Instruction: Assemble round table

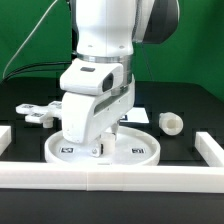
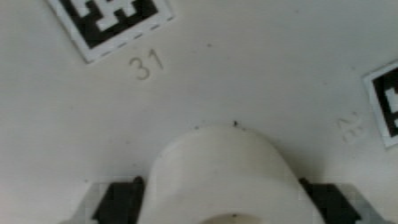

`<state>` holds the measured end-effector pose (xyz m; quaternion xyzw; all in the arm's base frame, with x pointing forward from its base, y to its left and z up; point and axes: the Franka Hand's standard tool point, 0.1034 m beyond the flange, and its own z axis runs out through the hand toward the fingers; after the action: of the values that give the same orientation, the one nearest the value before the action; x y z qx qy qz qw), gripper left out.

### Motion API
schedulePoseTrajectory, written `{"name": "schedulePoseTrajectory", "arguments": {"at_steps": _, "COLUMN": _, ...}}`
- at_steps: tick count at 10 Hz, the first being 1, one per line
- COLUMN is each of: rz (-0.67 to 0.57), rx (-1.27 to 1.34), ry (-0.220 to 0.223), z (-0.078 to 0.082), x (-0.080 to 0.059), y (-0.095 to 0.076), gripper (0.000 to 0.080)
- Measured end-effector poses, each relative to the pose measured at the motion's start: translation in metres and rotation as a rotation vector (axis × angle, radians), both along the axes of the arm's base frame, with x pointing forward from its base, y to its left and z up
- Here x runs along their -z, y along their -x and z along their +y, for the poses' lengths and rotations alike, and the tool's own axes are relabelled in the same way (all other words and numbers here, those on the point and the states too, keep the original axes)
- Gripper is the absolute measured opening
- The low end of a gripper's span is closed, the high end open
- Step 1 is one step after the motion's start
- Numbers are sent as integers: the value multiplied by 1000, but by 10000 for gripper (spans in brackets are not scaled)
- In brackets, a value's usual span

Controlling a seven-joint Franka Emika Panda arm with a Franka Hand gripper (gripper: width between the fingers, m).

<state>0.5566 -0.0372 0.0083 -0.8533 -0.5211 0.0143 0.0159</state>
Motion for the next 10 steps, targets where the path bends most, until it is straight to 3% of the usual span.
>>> {"name": "schedulePoseTrajectory", "arguments": {"at_steps": 1, "rz": 0, "rx": -1, "ry": 0, "z": 2, "x": 0, "y": 0, "gripper": 406}}
{"name": "schedulePoseTrajectory", "arguments": {"at_steps": 6, "rz": 6, "rx": 33, "ry": -20, "z": 52, "x": -1, "y": -8, "gripper": 407}}
{"name": "schedulePoseTrajectory", "arguments": {"at_steps": 10, "rz": 19, "rx": 62, "ry": -16, "z": 73, "x": -1, "y": -9, "gripper": 409}}
